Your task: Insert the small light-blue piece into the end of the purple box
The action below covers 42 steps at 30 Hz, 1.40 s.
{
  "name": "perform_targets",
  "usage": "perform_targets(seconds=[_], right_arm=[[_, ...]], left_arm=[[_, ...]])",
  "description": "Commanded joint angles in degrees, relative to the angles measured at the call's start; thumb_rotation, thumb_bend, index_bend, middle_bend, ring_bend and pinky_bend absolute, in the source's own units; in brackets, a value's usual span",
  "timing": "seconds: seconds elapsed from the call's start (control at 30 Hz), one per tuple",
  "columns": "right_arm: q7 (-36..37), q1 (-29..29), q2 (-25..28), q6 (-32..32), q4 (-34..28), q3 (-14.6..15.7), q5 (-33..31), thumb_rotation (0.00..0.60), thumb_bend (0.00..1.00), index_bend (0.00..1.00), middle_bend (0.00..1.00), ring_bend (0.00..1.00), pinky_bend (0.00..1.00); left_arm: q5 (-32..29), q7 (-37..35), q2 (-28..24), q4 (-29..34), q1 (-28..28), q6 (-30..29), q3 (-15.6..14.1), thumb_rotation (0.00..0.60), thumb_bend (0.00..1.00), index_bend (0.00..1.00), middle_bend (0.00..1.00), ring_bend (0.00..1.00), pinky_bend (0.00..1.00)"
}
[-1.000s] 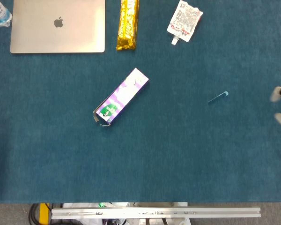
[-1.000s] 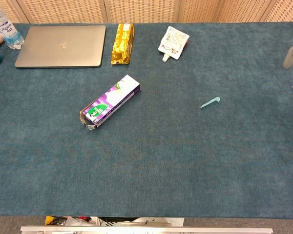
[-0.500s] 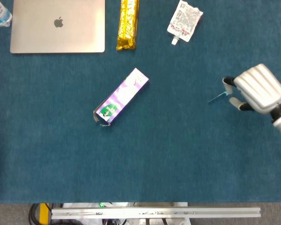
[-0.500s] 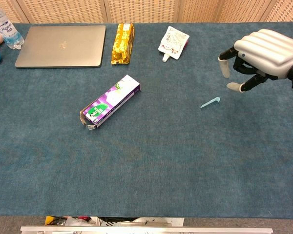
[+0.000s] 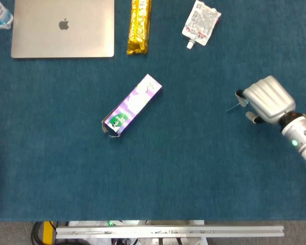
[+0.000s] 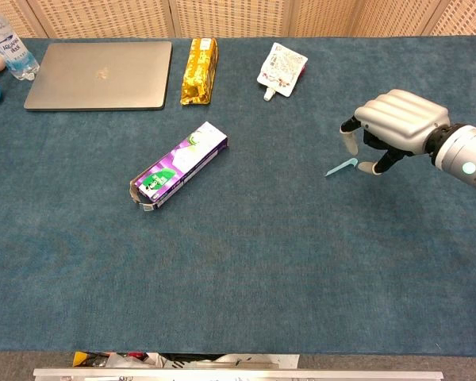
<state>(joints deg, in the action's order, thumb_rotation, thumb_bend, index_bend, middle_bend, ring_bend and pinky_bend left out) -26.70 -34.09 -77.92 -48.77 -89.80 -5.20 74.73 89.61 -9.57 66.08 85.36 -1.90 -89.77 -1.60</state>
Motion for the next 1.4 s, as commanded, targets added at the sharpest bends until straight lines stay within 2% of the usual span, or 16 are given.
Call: perform_targets(seconds=[0.03, 0.57, 1.0, 1.4], right_arm=[[-0.8, -0.7, -1.6, 0.6, 1.8, 0.6, -0.8, 0.6, 0.22, 0.54, 1.0, 1.0, 1.0], [-1.1, -4.5, -9.4, 2.9, 10.5, 0.5, -4.7, 0.6, 0.26, 0.54, 1.0, 1.0, 1.0], [-2.8, -5.5, -11.2, 2.9, 12.0, 1.4, -6.9, 0.6, 0.27, 0.54, 1.0, 1.0, 1.0], [-3.9, -6.6, -12.7, 3.3, 13.5, 2.0, -8.8, 0.6, 0.34, 0.54, 1.0, 1.0, 1.0]], left_arm=[[-0.1, -0.1, 0.0, -0.1, 0.0, 0.2, 0.0, 0.6, 0.36, 0.19, 0.19, 0.16, 0.12], [-0.7, -0.4, 0.0, -0.5, 0.3, 0.9, 0.3, 0.6, 0.36, 0.19, 0.19, 0.16, 0.12], [-1.2, -1.1, 0.2, -1.6, 0.1, 1.1, 0.3, 0.6, 0.36, 0.19, 0.19, 0.16, 0.12], [-1.7, -1.7, 0.4, -2.4, -0.1, 1.3, 0.4, 0.6, 0.36, 0.19, 0.19, 0.16, 0.12]])
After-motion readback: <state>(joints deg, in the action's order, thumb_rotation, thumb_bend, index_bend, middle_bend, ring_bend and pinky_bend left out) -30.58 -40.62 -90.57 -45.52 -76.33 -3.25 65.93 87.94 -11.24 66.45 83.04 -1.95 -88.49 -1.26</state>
